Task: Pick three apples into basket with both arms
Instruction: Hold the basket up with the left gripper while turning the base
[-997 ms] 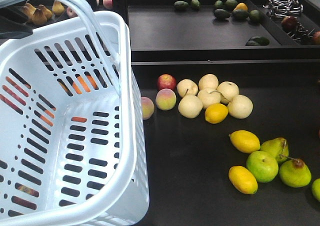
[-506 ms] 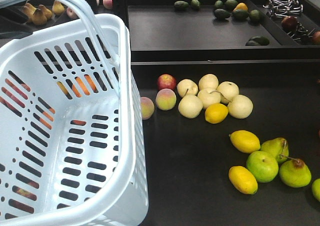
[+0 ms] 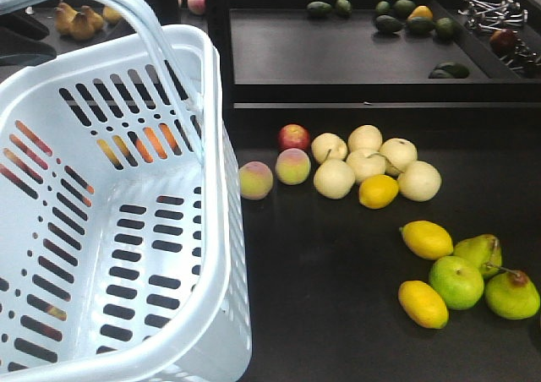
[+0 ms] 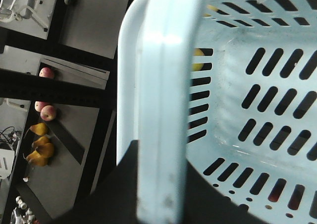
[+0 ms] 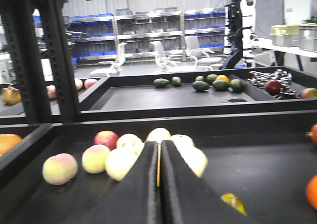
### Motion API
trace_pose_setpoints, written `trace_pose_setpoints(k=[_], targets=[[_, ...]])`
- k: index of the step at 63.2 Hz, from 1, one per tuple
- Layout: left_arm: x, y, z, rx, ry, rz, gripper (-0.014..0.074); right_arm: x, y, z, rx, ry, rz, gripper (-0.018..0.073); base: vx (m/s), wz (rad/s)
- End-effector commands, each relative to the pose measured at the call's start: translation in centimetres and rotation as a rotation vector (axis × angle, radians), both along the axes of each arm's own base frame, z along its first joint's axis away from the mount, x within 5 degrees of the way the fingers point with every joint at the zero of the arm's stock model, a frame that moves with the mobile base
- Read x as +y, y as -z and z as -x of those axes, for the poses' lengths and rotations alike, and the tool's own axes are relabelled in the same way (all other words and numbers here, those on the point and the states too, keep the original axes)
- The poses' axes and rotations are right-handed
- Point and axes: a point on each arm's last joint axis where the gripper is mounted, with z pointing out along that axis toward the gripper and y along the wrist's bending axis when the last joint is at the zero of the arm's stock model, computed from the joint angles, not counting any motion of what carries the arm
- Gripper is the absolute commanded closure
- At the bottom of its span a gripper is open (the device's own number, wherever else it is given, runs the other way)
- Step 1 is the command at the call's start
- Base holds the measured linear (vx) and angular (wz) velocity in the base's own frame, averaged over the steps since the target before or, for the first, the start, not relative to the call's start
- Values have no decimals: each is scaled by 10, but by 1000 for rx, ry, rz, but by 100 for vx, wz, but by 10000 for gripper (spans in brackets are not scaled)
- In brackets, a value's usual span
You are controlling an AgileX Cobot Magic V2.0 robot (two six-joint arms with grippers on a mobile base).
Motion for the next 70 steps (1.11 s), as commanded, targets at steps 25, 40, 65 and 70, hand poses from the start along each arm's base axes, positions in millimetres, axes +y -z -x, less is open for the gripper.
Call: trace_pose_setpoints(k=[25, 40, 65, 70], targets=[[6, -16, 6, -82, 1, 59, 603, 0, -3, 1, -75, 7, 5, 568, -8, 30], [6, -16, 6, -82, 1, 59, 603, 0, -3, 1, -75, 7, 5, 568, -10, 37], [6, -16, 6, -82, 1, 59, 603, 0, -3, 1, -75, 7, 5, 568, -7, 36], [6, -16, 6, -82, 1, 59, 603, 0, -3, 1, -75, 7, 5, 568, -4, 47]])
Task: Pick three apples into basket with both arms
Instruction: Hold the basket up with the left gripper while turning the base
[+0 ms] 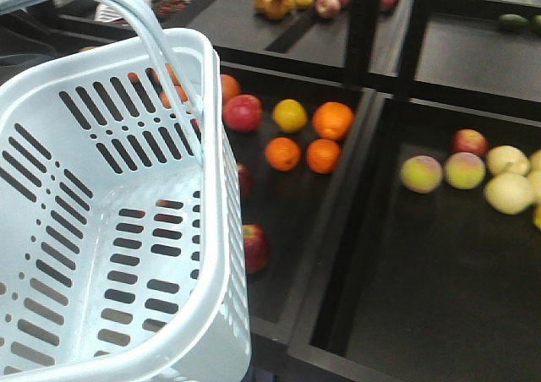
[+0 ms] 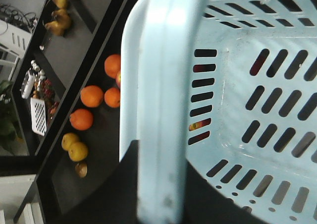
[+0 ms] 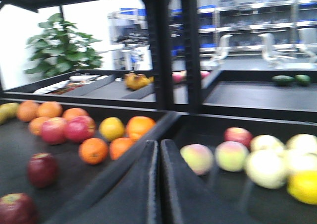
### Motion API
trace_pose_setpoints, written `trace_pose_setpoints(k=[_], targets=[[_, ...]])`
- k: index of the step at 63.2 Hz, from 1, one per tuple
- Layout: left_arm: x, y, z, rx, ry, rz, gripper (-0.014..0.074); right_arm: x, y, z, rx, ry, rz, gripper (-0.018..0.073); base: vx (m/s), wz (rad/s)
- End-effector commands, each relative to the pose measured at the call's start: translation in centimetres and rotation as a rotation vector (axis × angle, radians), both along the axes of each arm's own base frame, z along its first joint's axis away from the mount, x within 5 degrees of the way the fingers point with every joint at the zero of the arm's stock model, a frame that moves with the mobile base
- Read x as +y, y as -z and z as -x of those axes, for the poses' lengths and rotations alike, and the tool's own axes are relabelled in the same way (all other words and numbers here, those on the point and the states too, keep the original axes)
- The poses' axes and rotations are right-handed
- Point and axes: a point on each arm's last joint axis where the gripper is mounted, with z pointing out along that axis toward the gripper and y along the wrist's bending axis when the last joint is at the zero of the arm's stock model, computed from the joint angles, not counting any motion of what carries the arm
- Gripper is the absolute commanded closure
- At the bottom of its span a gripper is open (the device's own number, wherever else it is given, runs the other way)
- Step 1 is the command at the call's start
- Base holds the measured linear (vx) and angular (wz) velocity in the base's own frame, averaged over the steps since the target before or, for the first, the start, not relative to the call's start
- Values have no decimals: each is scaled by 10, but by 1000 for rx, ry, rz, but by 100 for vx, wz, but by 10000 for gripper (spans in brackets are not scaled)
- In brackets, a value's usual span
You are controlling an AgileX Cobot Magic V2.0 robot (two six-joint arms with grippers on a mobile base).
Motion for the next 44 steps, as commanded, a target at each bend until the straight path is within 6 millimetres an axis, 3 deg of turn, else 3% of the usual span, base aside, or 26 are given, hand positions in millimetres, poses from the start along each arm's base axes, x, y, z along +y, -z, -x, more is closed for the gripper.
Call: trace_pose_setpoints(k=[1, 44], targets=[[6, -16, 6, -82, 1, 59, 603, 0, -3, 1, -75, 7, 5, 568, -4, 52], [6, -16, 6, -82, 1, 59, 603, 0, -3, 1, -75, 7, 5, 568, -3, 55]])
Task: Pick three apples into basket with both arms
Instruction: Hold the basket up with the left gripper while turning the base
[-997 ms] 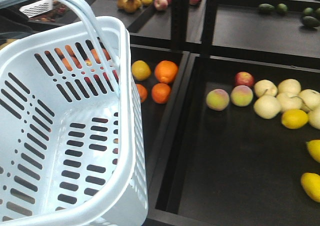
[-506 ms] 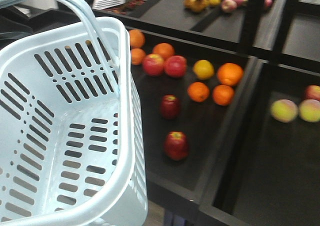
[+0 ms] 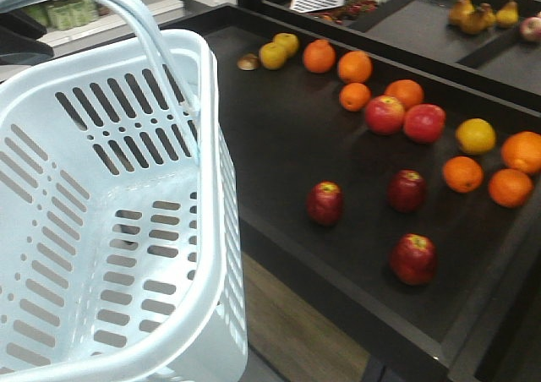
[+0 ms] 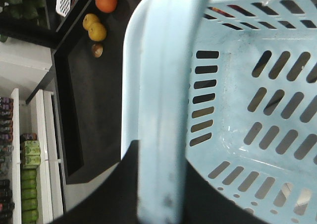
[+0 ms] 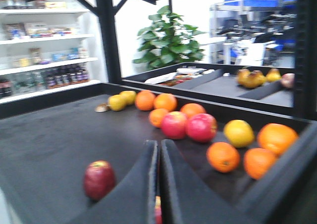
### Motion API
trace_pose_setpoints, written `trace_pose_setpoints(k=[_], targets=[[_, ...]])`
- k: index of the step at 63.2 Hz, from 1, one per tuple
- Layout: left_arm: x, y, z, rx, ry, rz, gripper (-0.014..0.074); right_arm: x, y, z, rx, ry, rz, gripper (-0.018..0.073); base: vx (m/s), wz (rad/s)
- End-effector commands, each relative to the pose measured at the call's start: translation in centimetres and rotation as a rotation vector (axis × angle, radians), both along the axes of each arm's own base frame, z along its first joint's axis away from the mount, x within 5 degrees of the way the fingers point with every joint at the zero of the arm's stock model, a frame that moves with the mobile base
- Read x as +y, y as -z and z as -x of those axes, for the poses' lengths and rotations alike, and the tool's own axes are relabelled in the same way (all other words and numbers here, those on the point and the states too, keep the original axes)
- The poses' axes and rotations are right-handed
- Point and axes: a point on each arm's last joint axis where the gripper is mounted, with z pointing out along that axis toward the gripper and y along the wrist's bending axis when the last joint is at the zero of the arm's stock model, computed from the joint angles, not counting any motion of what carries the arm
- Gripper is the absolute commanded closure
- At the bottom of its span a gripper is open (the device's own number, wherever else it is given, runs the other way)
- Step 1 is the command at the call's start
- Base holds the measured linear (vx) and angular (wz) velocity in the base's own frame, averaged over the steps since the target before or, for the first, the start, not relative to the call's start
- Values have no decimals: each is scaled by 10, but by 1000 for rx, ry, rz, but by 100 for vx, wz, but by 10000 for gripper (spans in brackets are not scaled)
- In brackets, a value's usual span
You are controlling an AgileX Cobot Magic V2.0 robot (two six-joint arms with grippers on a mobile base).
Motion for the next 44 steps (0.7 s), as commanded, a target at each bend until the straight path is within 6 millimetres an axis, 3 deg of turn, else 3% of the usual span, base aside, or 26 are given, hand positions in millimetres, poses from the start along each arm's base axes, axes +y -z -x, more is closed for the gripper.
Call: trace_pose_setpoints(k=[1, 44], targets=[[6, -16, 6, -81, 1, 60, 603, 0, -3, 1, -75, 7, 5, 568, -2, 41], [6, -16, 6, -81, 1, 60, 603, 0, -3, 1, -74, 7, 5, 568, -1, 35]])
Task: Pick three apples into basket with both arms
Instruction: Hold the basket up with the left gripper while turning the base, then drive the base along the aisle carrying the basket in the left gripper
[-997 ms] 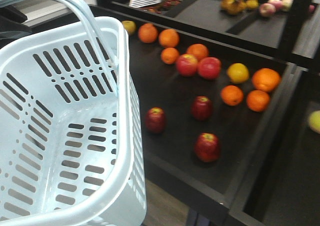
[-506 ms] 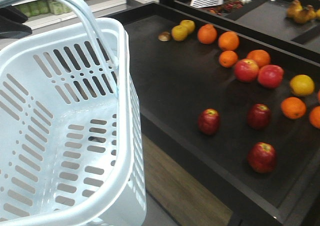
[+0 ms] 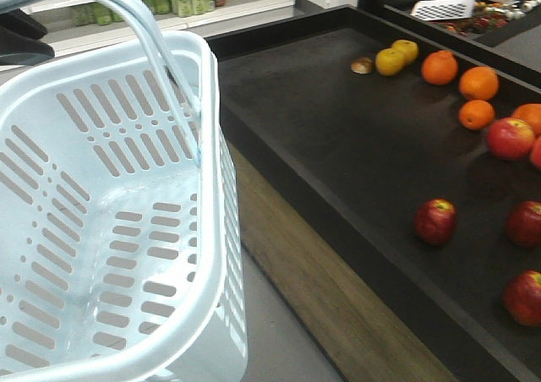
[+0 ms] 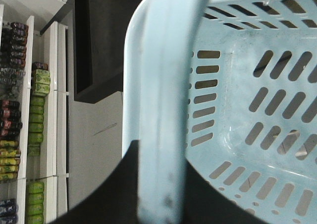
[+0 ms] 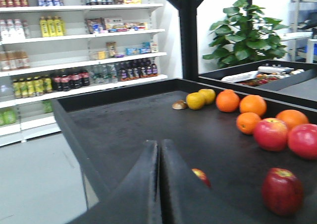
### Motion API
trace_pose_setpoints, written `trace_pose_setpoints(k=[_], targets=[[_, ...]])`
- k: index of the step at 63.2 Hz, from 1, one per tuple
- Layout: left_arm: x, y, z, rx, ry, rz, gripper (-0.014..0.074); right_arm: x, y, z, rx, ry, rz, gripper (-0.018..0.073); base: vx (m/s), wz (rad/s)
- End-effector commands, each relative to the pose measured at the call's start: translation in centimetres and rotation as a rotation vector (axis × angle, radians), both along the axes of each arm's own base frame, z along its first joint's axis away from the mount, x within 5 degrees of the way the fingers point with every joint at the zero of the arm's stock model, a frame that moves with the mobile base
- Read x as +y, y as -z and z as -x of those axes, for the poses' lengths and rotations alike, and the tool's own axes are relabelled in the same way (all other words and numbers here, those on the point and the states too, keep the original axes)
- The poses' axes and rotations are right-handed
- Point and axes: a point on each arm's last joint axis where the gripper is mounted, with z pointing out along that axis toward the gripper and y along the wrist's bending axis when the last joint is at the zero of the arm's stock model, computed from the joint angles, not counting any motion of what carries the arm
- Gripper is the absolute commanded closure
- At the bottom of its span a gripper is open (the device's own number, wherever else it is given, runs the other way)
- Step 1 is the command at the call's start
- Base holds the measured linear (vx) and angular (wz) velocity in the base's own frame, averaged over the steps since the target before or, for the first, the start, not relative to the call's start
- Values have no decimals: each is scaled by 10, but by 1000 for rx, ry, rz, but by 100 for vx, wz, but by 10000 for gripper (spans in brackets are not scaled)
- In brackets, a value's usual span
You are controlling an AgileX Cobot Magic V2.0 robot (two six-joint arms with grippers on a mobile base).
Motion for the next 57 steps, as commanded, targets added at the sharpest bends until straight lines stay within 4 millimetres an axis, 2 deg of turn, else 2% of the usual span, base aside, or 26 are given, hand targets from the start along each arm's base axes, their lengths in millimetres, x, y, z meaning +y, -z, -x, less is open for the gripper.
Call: trace_pose_setpoints(k=[1, 57], targets=[[6, -16, 6, -81, 1, 60, 603, 0, -3, 1, -74, 7, 5, 568, 1, 32], [6, -16, 6, -81, 1, 60, 603, 0, -3, 1, -75, 7, 5, 568, 6, 37]])
